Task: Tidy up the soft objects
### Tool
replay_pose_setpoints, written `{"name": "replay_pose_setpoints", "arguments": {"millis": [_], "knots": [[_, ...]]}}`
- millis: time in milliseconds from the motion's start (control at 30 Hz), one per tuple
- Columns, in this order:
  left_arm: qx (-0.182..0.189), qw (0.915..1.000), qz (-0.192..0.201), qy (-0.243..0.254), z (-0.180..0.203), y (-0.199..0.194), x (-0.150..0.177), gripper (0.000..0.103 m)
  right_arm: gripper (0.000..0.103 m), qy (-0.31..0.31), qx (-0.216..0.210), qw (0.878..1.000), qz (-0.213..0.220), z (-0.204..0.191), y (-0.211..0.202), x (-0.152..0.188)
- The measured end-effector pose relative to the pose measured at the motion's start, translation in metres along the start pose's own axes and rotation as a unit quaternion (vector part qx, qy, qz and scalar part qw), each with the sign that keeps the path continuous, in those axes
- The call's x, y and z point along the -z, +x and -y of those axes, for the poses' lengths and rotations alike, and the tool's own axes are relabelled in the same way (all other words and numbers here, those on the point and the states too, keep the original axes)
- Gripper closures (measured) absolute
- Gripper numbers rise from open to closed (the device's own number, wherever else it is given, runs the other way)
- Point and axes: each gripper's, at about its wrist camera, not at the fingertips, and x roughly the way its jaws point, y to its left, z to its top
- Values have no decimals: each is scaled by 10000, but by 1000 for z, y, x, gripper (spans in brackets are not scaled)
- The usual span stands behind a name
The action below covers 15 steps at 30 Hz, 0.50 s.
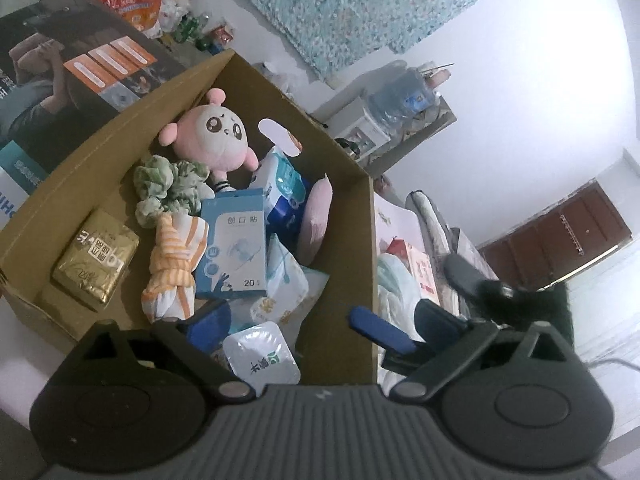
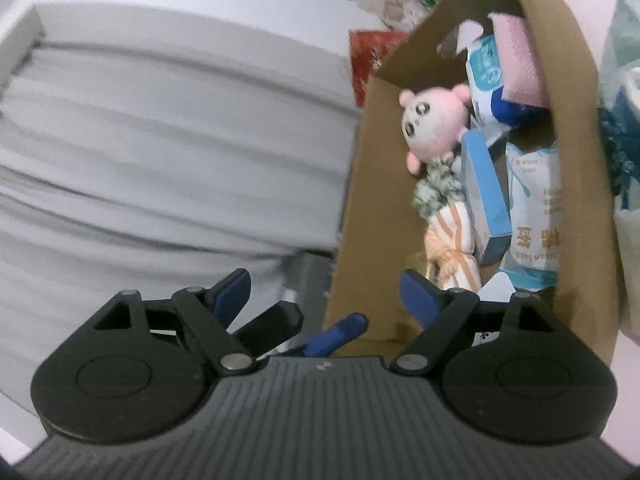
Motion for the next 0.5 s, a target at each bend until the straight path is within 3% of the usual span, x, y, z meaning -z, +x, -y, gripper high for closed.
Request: {"name": "replay_pose_setpoints", "arguments": {"millis": [167, 267, 500], "knots": [[-131, 9991, 176, 360, 14, -5, 7, 4, 18, -30, -534, 9978, 390, 3, -42, 11], [-327, 9960, 379, 741, 28, -11, 13, 2, 17, -223, -634, 9952, 706, 2, -73, 22], [-935, 9766, 559, 1856, 71, -11, 40, 0, 13, -568, -267, 9888, 1352, 11, -145, 53]]}}
